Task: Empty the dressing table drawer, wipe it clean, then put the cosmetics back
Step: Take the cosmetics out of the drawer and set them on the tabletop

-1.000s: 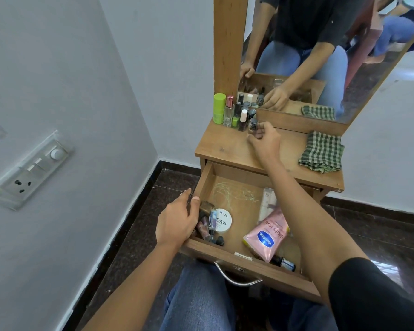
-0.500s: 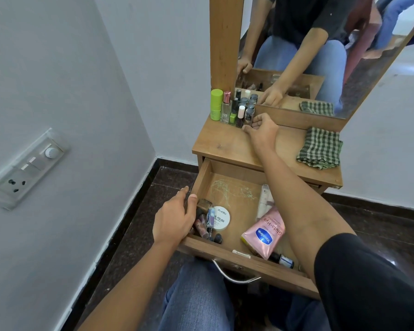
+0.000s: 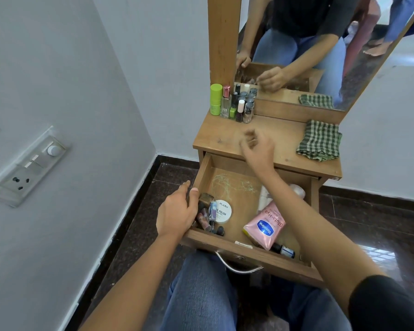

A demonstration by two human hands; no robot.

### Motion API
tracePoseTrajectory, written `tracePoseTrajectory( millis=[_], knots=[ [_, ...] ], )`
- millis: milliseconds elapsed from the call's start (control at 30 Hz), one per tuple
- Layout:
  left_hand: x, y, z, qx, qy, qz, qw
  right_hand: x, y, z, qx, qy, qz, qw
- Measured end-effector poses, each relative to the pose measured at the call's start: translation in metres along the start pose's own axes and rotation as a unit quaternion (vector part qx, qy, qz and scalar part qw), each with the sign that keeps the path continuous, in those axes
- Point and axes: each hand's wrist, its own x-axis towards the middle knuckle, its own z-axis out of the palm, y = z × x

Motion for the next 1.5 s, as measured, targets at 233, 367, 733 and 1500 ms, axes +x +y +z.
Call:
tracePoseTrajectory(
  millis=[233, 367, 733, 1500],
  knots=[
    [-0.001, 0.002, -0.001, -0.001, 0.006, 0.004, 1.000, -0.064, 0.009, 0.023, -0.122, -0.413, -0.233, 0.872],
    [-0.001, 0.001, 0.000, -0.002, 0.009, 0.008, 1.000, -0.068, 0.007, 0.033, -0.174, -0.477, -0.251, 0.824],
    [0.000, 0.000, 0.000, -0.004, 0.007, 0.004, 1.000, -0.068, -0.011, 0.036, -0.241, -0.535, -0.184, 0.788],
    [0.000, -0.002, 0.003, -0.007, 0.017, 0.005, 1.000, -0.074, 0.000, 0.026, -0.151, -0.352, -0.108, 0.917]
  ],
)
